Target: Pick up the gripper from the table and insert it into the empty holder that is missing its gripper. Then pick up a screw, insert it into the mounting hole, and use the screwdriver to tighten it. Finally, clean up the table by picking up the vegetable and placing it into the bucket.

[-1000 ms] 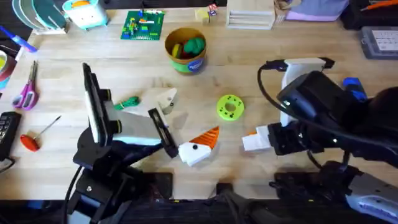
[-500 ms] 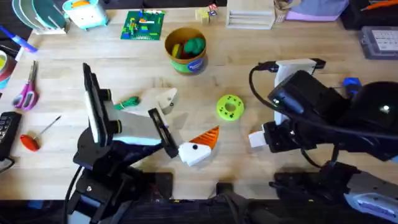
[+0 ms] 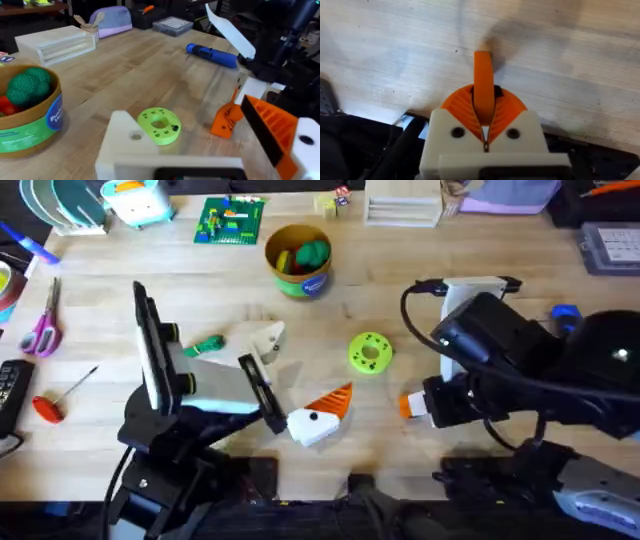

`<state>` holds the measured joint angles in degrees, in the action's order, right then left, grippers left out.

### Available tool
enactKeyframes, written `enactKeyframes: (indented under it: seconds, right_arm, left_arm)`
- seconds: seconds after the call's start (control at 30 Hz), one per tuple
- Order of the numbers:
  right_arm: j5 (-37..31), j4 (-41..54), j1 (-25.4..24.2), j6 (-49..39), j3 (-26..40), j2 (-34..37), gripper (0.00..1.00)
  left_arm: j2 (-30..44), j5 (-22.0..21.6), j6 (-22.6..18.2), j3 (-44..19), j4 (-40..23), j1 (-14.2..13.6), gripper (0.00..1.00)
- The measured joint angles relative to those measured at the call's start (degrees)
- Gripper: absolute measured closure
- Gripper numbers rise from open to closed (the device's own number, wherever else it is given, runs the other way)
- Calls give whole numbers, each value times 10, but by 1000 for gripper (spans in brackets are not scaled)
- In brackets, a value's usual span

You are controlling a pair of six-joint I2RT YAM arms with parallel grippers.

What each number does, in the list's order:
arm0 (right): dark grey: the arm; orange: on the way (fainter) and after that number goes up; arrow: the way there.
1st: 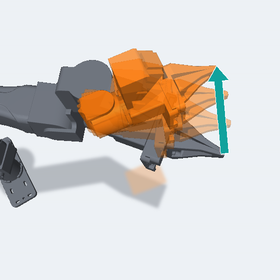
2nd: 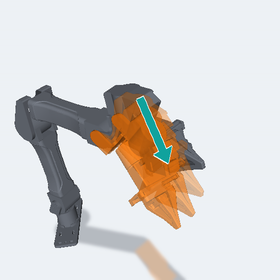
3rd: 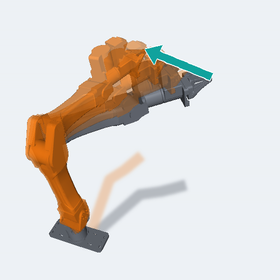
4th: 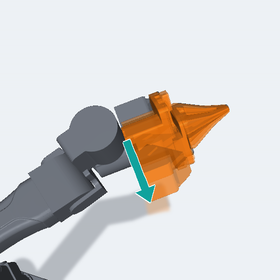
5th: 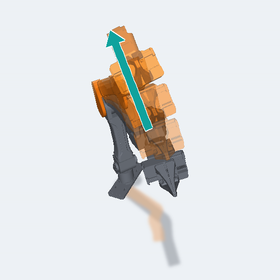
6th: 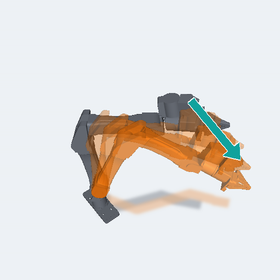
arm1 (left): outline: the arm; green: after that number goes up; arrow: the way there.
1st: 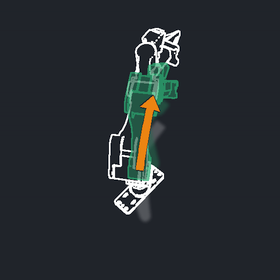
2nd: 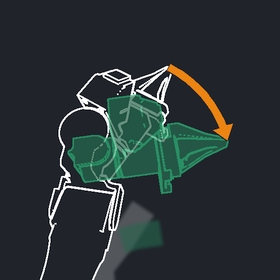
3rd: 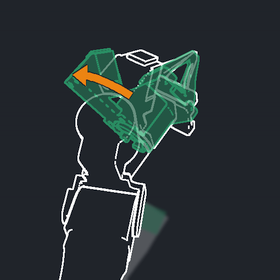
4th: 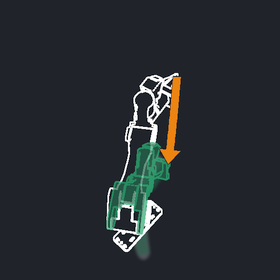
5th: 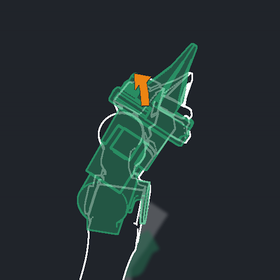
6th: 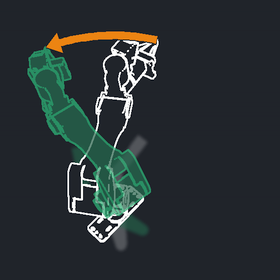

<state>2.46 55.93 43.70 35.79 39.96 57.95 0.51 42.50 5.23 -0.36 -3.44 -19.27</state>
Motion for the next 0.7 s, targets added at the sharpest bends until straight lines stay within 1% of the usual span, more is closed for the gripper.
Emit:
enactKeyframes:
  seconds: [0.1,0.23,0.33,0.43,0.53,0.63,0.7]
  right_arm:
    - [2,21,0,-4,14,-6,988]
    - [2,28,0,-20,72,-33,990]
    - [2,8,-3,-27,115,-62,991]
    - [3,-19,-22,-30,135,-93,991]
    - [12,-25,-55,-34,137,-117,992]
    - [59,-64,-91,-55,137,-120,992]
    - [106,-105,-111,-70,137,-113,992]
  left_arm:
    - [0,0,0,0,0,0,8]
    - [0,0,0,0,0,0,8]
    - [0,0,0,0,0,0,8]
    - [0,0,0,0,0,0,8]
    - [0,0,0,0,0,0,8]
    - [0,0,0,0,0,0,8]
    - [0,0,0,0,0,0,8]
